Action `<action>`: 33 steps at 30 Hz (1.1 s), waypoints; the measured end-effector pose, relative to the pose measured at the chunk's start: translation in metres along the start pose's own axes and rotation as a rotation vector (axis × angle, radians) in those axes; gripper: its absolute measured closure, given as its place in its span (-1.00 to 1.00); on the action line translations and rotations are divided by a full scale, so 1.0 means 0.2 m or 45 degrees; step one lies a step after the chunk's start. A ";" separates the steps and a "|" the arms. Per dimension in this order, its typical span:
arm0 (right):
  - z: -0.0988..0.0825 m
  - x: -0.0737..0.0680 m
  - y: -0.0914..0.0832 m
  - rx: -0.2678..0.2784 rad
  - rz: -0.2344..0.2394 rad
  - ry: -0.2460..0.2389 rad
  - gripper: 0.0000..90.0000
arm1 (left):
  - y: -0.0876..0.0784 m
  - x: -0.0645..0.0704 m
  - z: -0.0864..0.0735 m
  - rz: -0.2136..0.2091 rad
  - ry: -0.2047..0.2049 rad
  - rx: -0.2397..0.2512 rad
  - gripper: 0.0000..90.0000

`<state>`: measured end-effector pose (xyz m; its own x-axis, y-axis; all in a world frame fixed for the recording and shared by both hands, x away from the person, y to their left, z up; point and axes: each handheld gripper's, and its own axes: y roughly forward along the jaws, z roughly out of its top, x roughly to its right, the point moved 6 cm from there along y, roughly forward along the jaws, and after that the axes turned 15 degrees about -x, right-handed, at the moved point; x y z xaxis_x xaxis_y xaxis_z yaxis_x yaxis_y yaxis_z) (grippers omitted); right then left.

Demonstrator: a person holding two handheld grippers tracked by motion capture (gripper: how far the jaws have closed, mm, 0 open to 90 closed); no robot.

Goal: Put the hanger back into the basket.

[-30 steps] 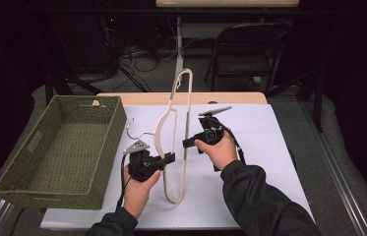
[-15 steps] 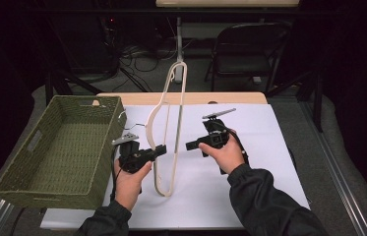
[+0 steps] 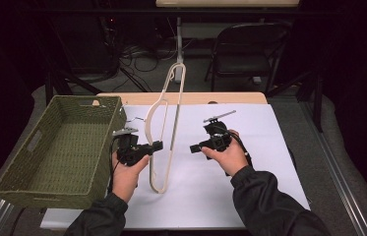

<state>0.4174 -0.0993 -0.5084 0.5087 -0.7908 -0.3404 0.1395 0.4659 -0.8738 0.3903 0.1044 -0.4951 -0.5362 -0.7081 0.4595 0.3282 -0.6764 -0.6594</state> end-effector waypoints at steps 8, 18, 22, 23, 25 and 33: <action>-0.05 0.03 -0.04 0.014 -0.063 -0.036 0.14 | -0.08 0.02 0.07 0.083 0.061 -0.082 0.93; -0.13 0.09 -0.09 0.024 -0.110 -0.041 0.12 | -0.19 0.04 0.15 0.147 0.118 -0.218 0.93; -0.14 0.10 -0.10 0.020 -0.121 -0.041 0.11 | -0.21 0.03 0.17 0.180 0.121 -0.273 0.93; -0.15 0.10 -0.10 0.019 -0.124 -0.047 0.11 | -0.22 0.03 0.17 0.186 0.129 -0.281 0.93; -0.16 0.10 -0.10 0.023 -0.128 -0.047 0.10 | -0.23 0.04 0.18 0.209 0.150 -0.304 0.93; -0.20 0.12 -0.12 0.005 -0.166 -0.066 0.06 | -0.31 0.05 0.19 0.262 0.207 -0.389 0.93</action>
<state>0.3935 -0.1455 -0.5101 0.5294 -0.8231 -0.2057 0.2102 0.3622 -0.9081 0.3934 0.1306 -0.4277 -0.6077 -0.7645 0.2151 0.2085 -0.4150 -0.8856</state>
